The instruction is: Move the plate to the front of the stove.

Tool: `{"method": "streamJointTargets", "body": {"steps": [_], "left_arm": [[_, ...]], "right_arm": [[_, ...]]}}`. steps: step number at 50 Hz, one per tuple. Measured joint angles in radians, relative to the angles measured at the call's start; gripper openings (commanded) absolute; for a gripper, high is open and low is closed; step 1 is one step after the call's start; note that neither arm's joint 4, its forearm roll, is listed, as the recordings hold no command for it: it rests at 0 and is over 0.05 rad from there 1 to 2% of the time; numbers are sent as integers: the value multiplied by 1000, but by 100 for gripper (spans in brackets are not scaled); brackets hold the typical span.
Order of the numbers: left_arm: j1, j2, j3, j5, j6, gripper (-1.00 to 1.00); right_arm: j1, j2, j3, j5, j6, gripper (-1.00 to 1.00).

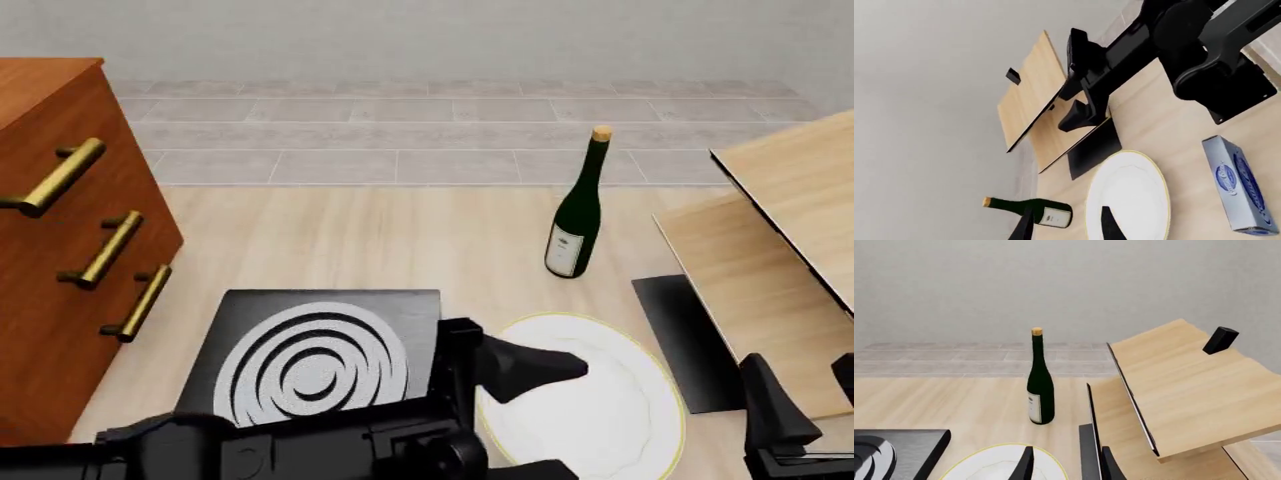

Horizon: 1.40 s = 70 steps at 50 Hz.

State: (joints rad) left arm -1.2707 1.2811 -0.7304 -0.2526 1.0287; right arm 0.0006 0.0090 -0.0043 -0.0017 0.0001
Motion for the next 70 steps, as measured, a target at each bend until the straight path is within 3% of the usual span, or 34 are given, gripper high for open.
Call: {"method": "streamJointTargets", "body": {"steps": [21,43,70], "left_arm": [[-42,137,17,-78,63,100],[-35,191,77,-133,134,100],[-22,268,88,-167,154,100]], "right_arm": [[0,0,0,0,0,100],[0,0,0,0,0,100],[0,0,0,0,0,100]]}}
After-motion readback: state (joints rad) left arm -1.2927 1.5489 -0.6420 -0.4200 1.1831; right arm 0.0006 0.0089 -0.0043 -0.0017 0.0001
